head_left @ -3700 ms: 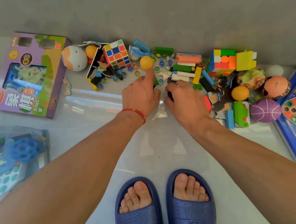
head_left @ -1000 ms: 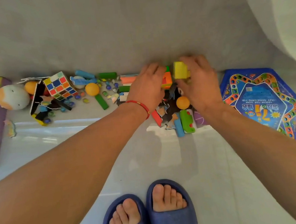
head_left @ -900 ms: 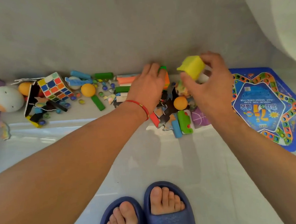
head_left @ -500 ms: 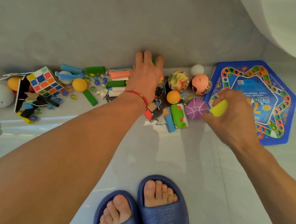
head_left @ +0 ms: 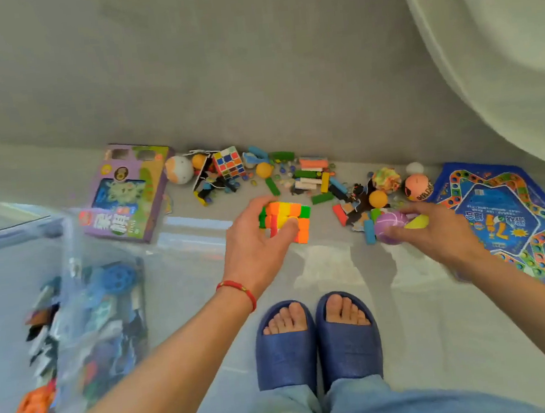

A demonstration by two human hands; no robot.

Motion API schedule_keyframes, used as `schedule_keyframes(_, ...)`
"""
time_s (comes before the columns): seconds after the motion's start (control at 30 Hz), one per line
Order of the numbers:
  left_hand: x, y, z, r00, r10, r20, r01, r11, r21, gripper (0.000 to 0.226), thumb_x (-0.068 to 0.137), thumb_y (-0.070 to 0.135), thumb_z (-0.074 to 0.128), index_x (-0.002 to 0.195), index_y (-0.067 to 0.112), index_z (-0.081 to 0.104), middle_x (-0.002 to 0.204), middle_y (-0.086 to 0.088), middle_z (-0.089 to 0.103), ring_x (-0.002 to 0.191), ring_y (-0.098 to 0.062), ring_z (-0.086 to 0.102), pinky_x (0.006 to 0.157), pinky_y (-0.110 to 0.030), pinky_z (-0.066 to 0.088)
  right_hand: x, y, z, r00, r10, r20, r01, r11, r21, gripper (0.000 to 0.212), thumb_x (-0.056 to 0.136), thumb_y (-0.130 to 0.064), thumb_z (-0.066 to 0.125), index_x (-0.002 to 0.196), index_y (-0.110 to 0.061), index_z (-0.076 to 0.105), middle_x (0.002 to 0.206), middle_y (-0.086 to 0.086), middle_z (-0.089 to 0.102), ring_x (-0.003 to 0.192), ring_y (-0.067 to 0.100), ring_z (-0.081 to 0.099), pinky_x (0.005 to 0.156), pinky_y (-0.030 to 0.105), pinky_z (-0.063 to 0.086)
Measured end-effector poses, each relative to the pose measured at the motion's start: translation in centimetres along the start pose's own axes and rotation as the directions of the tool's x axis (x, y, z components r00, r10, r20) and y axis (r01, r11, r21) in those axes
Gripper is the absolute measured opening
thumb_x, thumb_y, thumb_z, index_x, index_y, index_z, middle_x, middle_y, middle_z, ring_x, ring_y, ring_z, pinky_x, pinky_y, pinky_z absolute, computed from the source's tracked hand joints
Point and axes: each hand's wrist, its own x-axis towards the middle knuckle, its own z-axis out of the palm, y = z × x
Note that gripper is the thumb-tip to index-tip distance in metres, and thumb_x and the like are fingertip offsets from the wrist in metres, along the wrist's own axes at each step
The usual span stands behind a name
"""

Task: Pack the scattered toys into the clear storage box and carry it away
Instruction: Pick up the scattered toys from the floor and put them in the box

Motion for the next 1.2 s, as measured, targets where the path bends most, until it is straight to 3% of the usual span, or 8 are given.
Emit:
schedule_keyframes(0.1,-5.9,-1.5,-6.1,0.974,-0.204,-0.094,0.167,0.938,-0.305,0.035,0.088,0.032,0.072,0.121,0.032,0.059,0.113,-0.003,0.063,0.091,-0.019,0.072,0.074,-0.037,0.062,-5.3,-7.4,-3.2,0.939,-0.144,0.312,0.065,0.966,0.252,0.043,0.075,-0.046,0.080,0.112,-0.025,0.073,0.109,0.002,0.071,0.091,0.016,0.067,0.061,0.026,0.055)
schedule_keyframes(0.23,-13.8,-4.1,-14.8,0.872,-0.397,-0.288,0.151,0.776,-0.612,0.030,0.091,0.017,0.069,0.120,0.017,0.060,0.109,-0.014,0.070,0.088,-0.025,0.074,0.073,-0.039,0.062,-12.0,-20.1,-4.6,0.688,-0.373,0.623,0.231,0.926,0.299,0.032,0.080,-0.036,0.076,0.110,-0.025,0.075,0.103,0.012,0.075,0.087,0.029,0.071,0.066,0.032,0.052)
schedule_keyframes(0.4,-20.9,-9.3,-24.2,0.652,-0.659,-0.375,0.072,0.546,-0.835,0.038,0.089,0.017,0.072,0.121,0.003,0.057,0.117,-0.023,0.068,0.103,-0.035,0.070,0.075,-0.044,0.062,-20.1,-33.8,2.1,0.479,-0.465,0.744,0.289,0.884,0.366,0.034,0.086,-0.031,0.074,0.115,-0.012,0.073,0.097,0.012,0.071,0.079,0.020,0.065,0.064,0.032,0.057)
schedule_keyframes(0.57,-23.1,-10.8,-30.2,0.615,-0.757,-0.222,-0.003,0.279,-0.960,0.037,0.091,0.014,0.066,0.122,-0.005,0.057,0.120,-0.031,0.063,0.106,-0.038,0.067,0.067,-0.037,0.062,-24.5,-41.4,9.6,0.537,-0.505,0.676,0.174,0.850,0.497,0.047,0.092,-0.039,0.068,0.136,-0.027,0.054,0.122,-0.004,0.060,0.103,0.013,0.061,0.089,0.019,0.054)
schedule_keyframes(0.63,-23.2,-10.0,-31.5,0.604,-0.763,-0.231,-0.009,0.283,-0.959,0.015,0.092,0.011,0.060,0.102,0.000,0.059,0.117,-0.034,0.062,0.098,-0.039,0.067,0.076,-0.040,0.060,-25.3,-43.1,11.2,0.572,-0.464,0.676,0.066,0.848,0.526,0.050,0.097,-0.036,0.061,0.142,-0.018,0.046,0.129,0.015,0.057,0.111,0.025,0.065,0.095,0.031,0.055)
schedule_keyframes(0.73,-22.9,-8.6,-32.1,0.592,-0.752,-0.290,-0.018,0.347,-0.938,0.002,0.092,0.004,0.051,0.093,0.006,0.050,0.105,-0.024,0.052,0.095,-0.036,0.062,0.080,-0.046,0.058,-25.6,-43.5,11.4,0.620,-0.384,0.684,0.083,0.899,0.430,0.054,0.098,-0.035,0.058,0.139,-0.002,0.046,0.125,0.024,0.051,0.110,0.037,0.064,0.082,0.042,0.060)
schedule_keyframes(0.97,-18.8,-3.7,-26.7,0.739,-0.550,-0.388,0.055,0.624,-0.780,0.027,0.097,0.010,0.051,0.124,0.007,0.054,0.107,-0.013,0.059,0.103,-0.026,0.064,0.084,-0.047,0.060,-17.8,-36.0,3.5,0.763,-0.341,0.550,0.203,0.933,0.296,0.029,0.093,-0.022,0.066,0.115,-0.003,0.066,0.115,0.019,0.065,0.096,0.029,0.067,0.079,0.041,0.060)
schedule_keyframes(1.2,-11.4,1.9,-15.6,0.925,-0.343,-0.161,0.198,0.799,-0.568,0.025,0.096,0.011,0.054,0.118,0.020,0.059,0.110,-0.004,0.062,0.100,-0.018,0.065,0.079,-0.037,0.062,-6.9,-22.5,-5.7,0.940,-0.087,0.328,-0.019,0.952,0.307,0.028,0.100,-0.019,0.054,0.121,-0.002,0.063,0.122,0.020,0.064,0.095,0.030,0.066,0.075,0.038,0.055)
